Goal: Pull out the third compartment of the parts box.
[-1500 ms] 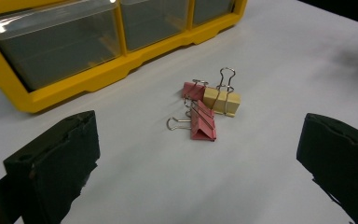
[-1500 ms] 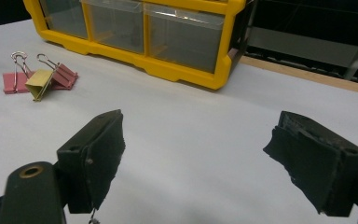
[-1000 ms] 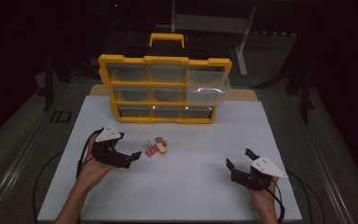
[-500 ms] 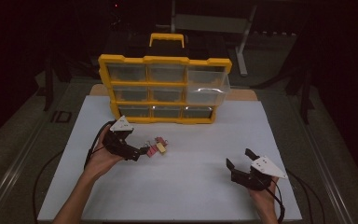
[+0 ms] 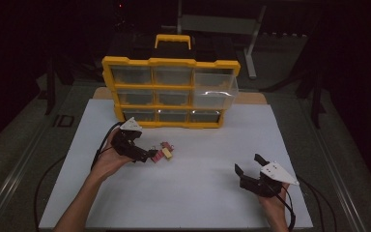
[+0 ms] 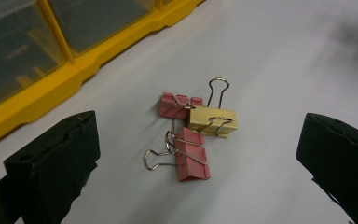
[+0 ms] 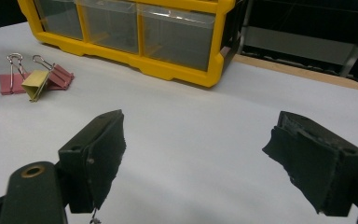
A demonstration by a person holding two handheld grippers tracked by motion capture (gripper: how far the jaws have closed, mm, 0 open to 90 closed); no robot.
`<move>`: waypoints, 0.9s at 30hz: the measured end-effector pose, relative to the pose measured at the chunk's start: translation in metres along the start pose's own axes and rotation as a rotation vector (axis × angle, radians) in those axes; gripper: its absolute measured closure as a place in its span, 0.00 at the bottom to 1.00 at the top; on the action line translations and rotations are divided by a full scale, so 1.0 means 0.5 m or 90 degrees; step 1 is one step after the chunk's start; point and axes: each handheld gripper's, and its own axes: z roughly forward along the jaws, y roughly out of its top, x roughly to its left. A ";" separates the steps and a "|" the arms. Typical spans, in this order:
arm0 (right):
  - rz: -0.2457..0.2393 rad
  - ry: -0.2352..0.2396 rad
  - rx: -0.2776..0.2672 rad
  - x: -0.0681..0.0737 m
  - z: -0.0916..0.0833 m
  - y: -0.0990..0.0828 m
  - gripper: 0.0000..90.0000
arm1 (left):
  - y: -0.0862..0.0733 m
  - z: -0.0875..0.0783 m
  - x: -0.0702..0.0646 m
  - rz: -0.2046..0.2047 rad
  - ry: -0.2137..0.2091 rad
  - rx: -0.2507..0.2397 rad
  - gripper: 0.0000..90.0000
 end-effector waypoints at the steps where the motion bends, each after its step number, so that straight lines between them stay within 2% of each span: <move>1: 0.000 0.000 0.000 0.000 0.000 0.000 0.18 | 0.000 0.002 0.001 -0.001 0.002 -0.001 0.00; 3: 0.000 0.000 0.000 -0.001 0.000 0.000 0.18 | 0.000 0.005 0.003 0.001 -0.003 0.002 0.00; 5: 0.000 0.001 0.001 -0.001 0.000 0.000 0.18 | 0.000 0.012 0.003 0.008 0.003 0.015 0.00; 14: 0.001 0.003 0.002 -0.001 0.001 0.000 0.18 | 0.001 0.029 0.007 0.012 0.013 0.035 0.04; 22: 0.003 0.002 0.002 -0.003 0.000 -0.001 0.18 | 0.010 0.052 0.004 0.026 0.020 0.072 0.07; 25: 0.003 0.002 0.002 -0.003 0.000 -0.001 0.18 | 0.010 0.054 0.003 0.029 0.020 0.074 0.08; 27: 0.004 0.001 0.002 -0.004 0.000 -0.001 0.18 | 0.010 0.064 0.002 0.031 0.021 0.090 0.10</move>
